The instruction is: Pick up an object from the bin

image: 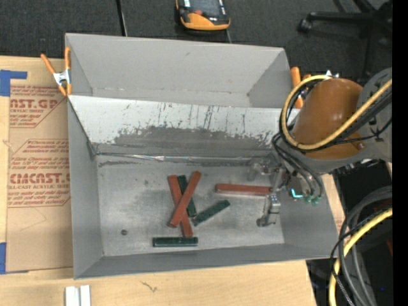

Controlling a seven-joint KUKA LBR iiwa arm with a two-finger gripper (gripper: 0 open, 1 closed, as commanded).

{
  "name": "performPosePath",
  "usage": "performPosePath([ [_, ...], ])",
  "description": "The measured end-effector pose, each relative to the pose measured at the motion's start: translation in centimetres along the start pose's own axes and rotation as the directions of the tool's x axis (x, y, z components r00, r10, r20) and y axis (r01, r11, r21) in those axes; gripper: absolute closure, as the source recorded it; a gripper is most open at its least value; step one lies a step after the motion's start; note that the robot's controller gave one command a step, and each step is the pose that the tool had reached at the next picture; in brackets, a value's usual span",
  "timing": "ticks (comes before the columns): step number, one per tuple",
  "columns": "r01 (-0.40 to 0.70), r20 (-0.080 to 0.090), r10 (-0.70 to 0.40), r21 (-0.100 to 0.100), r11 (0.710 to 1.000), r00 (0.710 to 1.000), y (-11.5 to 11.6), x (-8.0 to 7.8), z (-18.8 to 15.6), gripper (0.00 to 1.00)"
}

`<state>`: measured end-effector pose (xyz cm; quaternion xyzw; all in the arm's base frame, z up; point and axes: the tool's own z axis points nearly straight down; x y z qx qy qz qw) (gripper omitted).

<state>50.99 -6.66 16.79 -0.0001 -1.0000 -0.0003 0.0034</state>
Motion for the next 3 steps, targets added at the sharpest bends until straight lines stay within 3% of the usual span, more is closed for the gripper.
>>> performPosePath([
  [1,0.001,0.008,-0.001,0.001,1.000,1.000,0.0,-0.2,-0.4,0.00],
  [2,-0.075,0.013,0.075,-0.001,0.997,0.997,1.3,-2.9,5.6,0.00],
  [3,-0.124,0.005,0.124,0.001,0.992,0.992,-1.9,-3.5,10.1,0.00],
])
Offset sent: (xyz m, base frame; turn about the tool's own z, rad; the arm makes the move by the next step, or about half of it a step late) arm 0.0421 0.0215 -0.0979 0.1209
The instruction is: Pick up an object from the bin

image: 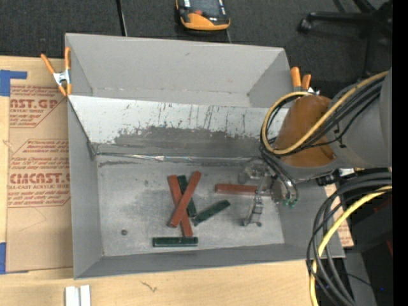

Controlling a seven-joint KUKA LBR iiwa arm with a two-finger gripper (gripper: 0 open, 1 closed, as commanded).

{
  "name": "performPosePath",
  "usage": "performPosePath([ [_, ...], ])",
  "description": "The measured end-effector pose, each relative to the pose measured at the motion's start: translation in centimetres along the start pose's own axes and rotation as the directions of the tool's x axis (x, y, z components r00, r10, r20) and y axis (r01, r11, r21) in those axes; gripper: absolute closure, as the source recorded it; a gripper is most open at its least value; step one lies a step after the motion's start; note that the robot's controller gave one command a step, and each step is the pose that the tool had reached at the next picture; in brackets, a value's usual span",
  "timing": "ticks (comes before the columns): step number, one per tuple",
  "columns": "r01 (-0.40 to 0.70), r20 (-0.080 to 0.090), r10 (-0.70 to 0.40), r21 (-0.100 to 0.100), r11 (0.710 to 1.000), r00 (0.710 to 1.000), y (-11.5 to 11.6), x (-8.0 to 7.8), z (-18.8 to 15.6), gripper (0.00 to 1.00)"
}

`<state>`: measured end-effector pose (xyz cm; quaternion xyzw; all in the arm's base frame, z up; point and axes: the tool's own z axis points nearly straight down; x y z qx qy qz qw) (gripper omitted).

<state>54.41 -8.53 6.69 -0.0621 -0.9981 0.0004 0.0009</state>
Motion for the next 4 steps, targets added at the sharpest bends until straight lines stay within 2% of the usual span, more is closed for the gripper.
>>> performPosePath([
  [1,-0.067,0.003,0.067,-0.002,0.998,0.998,-1.13,-0.93,-0.28,0.00],
  [2,-0.033,0.002,0.033,-0.001,0.999,0.999,-0.68,-0.40,-0.07,0.00],
  [3,-0.065,0.003,0.065,-0.002,0.998,0.998,-0.96,-0.97,-0.28,1.00],
  [4,-0.064,0.003,0.064,-0.002,0.998,0.998,-0.95,-0.97,-0.28,1.00],
])
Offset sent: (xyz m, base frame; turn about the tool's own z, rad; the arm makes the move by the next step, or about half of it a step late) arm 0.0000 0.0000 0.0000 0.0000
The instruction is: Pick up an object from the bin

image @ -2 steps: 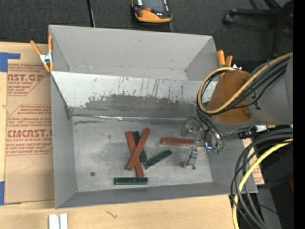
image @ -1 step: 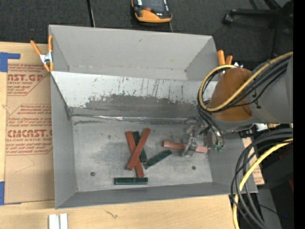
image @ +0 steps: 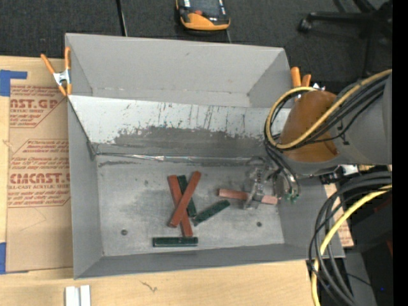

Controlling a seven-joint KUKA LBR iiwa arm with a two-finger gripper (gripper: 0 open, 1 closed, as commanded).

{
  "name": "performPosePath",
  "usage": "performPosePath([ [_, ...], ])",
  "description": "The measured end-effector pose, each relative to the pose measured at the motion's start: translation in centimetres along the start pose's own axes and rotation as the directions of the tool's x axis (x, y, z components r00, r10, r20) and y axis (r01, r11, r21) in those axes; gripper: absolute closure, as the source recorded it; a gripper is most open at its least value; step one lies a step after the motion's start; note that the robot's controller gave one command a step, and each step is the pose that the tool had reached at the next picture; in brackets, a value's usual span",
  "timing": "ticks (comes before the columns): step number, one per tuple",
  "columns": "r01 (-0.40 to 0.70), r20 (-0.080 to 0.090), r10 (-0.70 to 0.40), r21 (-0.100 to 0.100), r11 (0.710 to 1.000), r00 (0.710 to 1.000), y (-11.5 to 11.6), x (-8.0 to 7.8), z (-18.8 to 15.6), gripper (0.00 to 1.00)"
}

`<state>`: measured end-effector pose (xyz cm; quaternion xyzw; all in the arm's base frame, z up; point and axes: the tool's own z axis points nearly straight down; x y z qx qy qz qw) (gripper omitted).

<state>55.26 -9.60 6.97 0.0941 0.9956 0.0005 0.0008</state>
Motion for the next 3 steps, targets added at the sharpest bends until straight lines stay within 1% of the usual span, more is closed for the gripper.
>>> performPosePath([
  [1,0.000,-0.004,0.000,0.000,1.000,1.000,0.0,0.1,-0.3,1.00],
  [2,0.000,-0.012,0.000,0.000,1.000,1.000,0.0,0.3,-2.2,1.00],
  [3,0.000,-0.005,0.000,0.000,1.000,1.000,0.0,0.2,-4.5,1.00],
])
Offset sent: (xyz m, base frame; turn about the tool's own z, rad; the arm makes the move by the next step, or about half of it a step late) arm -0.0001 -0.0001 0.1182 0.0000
